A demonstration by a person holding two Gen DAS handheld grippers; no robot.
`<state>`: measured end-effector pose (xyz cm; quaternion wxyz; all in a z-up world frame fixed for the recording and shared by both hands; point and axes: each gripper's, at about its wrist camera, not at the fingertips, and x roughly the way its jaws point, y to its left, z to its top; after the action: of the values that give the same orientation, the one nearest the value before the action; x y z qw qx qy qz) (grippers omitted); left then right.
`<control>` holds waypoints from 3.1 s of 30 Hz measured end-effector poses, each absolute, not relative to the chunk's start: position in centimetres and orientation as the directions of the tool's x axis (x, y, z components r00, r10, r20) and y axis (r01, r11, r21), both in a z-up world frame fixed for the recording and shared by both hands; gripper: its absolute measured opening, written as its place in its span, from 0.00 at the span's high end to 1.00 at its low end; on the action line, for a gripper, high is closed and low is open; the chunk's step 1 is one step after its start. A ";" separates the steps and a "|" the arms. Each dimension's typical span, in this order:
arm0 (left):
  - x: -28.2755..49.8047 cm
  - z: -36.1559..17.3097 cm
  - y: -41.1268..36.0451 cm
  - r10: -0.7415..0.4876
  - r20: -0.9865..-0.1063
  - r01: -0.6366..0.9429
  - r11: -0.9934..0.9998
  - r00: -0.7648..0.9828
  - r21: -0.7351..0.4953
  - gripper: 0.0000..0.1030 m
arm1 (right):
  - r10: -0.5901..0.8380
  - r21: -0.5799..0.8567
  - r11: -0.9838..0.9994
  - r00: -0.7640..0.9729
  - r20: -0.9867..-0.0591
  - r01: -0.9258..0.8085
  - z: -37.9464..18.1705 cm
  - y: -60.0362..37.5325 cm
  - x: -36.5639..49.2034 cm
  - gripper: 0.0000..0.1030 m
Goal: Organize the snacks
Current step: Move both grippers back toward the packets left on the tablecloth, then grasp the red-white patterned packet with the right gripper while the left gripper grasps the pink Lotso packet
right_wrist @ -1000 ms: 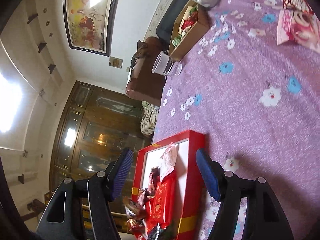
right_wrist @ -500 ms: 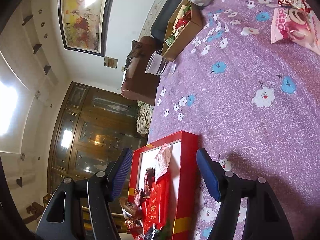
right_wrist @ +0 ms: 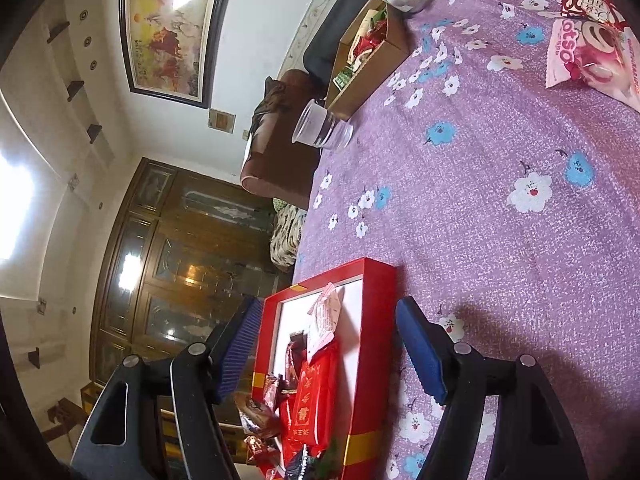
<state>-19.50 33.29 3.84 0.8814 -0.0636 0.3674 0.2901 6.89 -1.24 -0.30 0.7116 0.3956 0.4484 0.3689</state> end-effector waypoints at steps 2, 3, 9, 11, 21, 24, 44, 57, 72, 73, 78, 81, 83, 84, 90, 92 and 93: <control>-18.4 3.6 32.3 0.459 -0.683 -0.531 0.839 0.569 0.122 0.20 | 0.883 0.896 0.412 0.316 -0.348 -0.164 -0.5 -1.1 7.0 0.30; -17.8 3.7 31.6 0.465 -0.673 -0.512 0.846 0.576 0.146 0.20 | 0.886 0.900 0.406 0.307 -0.346 -0.159 -0.7 -1.0 7.0 0.30; -13.7 4.5 28.1 0.472 -0.626 -0.411 0.876 0.620 0.253 0.20 | 0.896 0.910 0.389 0.288 -0.339 -0.140 -1.2 -0.9 7.1 0.30; -13.3 4.8 27.8 0.428 -0.633 -0.382 0.898 0.645 0.219 0.20 | 0.896 0.910 0.389 0.287 -0.339 -0.140 -1.1 -0.9 7.1 0.30; -16.0 6.7 30.8 0.432 -0.620 -0.477 0.873 0.655 0.104 0.20 | 0.899 0.916 0.377 0.290 -0.328 -0.135 -0.9 -1.0 7.1 0.30; -16.5 7.2 30.8 0.410 -0.614 -0.470 0.880 0.674 0.072 0.20 | 0.891 0.906 0.394 0.306 -0.336 -0.153 -0.4 -1.1 6.9 0.30; -10.6 8.1 15.8 0.008 -0.631 0.020 0.999 0.776 0.037 0.20 | 0.510 0.603 0.796 0.586 -0.629 -0.045 5.8 -18.8 10.0 0.29; -10.0 7.0 16.3 0.033 -0.689 -0.004 0.999 0.724 0.043 0.20 | 0.104 0.069 0.994 0.530 -0.842 -0.086 1.1 -9.7 19.2 0.36; -8.1 9.4 11.7 -0.087 -0.690 0.105 0.994 0.719 -0.017 0.20 | 0.294 0.347 0.938 0.507 -0.810 0.011 1.4 -20.6 10.6 0.72; -7.0 9.6 11.0 -0.102 -0.693 0.106 0.994 0.713 -0.038 0.20 | 0.294 0.356 0.934 0.528 -0.797 0.018 1.3 -21.3 10.1 0.72; 0.6 9.3 7.0 -0.146 -0.751 0.049 0.988 0.644 -0.149 0.21 | 0.225 0.273 0.962 0.600 -0.768 -0.011 1.3 -20.8 9.1 0.72; 4.9 8.0 4.5 -0.159 -0.786 -0.011 0.978 0.597 -0.206 0.21 | 0.213 0.226 0.972 0.612 -0.761 -0.056 1.3 -20.2 9.3 0.71; 7.6 6.9 2.7 -0.151 -0.815 -0.037 0.978 0.559 -0.207 0.21 | 0.258 0.281 0.958 0.604 -0.754 -0.058 1.1 -21.2 9.7 0.71; 9.1 6.2 1.7 -0.138 -0.831 -0.061 0.978 0.539 -0.201 0.21 | 0.285 0.319 0.946 0.596 -0.751 -0.051 1.0 -21.7 10.2 0.71; 13.6 3.6 -1.1 -0.071 -0.878 -0.146 0.977 0.473 -0.158 0.21 | 0.349 0.407 0.913 0.574 -0.741 -0.030 0.8 -22.9 10.7 0.71; 14.5 2.7 -1.5 -0.066 -0.892 -0.174 0.972 0.446 -0.159 0.21 | 0.363 0.426 0.905 0.569 -0.738 -0.024 0.7 -23.1 10.8 0.70; 14.7 2.3 -1.6 -0.066 -0.895 -0.190 0.968 0.440 -0.165 0.21 | 0.373 0.441 0.898 0.566 -0.735 -0.019 0.7 -23.3 10.8 0.70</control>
<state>14.74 -1.61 2.30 0.8399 -0.1214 0.5277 0.0369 10.85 -23.26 0.69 0.8629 0.1958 0.4518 0.1137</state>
